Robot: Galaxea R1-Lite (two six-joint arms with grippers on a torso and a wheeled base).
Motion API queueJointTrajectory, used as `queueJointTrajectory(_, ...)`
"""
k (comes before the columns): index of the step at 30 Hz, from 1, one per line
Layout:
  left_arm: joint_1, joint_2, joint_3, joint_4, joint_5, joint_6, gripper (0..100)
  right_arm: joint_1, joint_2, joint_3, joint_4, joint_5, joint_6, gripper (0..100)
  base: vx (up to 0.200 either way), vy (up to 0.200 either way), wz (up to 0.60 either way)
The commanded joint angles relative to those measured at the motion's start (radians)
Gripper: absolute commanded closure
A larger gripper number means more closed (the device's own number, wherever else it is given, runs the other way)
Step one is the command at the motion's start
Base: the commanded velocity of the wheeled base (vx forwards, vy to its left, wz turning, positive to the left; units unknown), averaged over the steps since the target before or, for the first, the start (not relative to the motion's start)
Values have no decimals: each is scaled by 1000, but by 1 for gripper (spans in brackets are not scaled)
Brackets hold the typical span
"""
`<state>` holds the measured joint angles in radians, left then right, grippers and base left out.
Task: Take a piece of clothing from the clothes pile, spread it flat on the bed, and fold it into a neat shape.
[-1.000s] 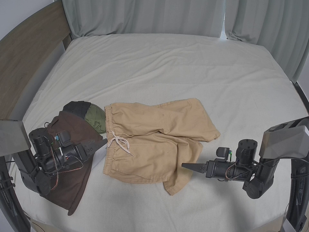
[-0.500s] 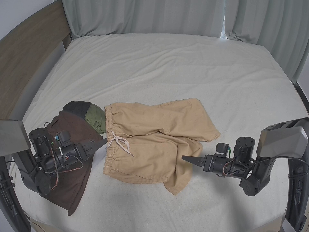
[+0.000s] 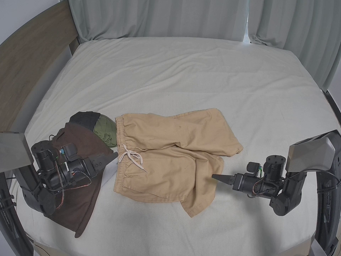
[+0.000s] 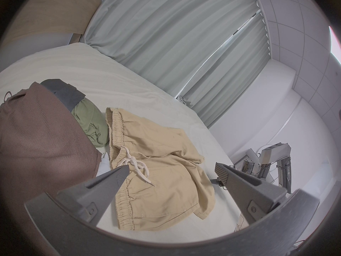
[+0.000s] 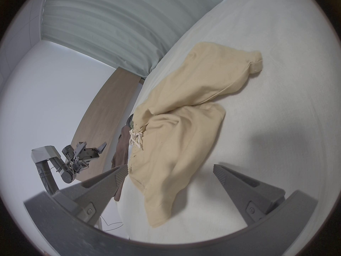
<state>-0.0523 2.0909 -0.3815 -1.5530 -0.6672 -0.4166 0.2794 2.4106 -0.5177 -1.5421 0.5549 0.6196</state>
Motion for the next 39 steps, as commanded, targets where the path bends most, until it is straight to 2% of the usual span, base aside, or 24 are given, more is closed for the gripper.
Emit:
queueJointTrajectory(1, -4, 0, 1, -1, 0, -1, 0, -16, 27, -32, 0, -1, 0, 0, 0, 0, 0)
queueJointTrajectory(12, -7, 5, 4, -1, 0, -1, 0, -28, 156, -194, 5, -1, -1, 0, 0, 0, 0)
queueJointTrajectory(24, -9, 6, 4, -1, 0, -1, 0, 1, 212, -375, 37, 0, 5, 0, 0, 0, 0)
queueJointTrajectory(29, -21, 18, 3, -1, 0, 4, 0, 12, 216, -430, 25, -1, 43, 0, 0, 0, 0)
queueJointTrajectory(34, -17, 17, 1, -1, 0, 13, 0, 31, 199, -410, 0, 2, 112, 0, 0, 0, 0)
queueJointTrajectory(39, -18, 17, 3, -1, 0, 13, 0, 40, 77, -262, 0, 43, 135, 0, 0, 0, 0)
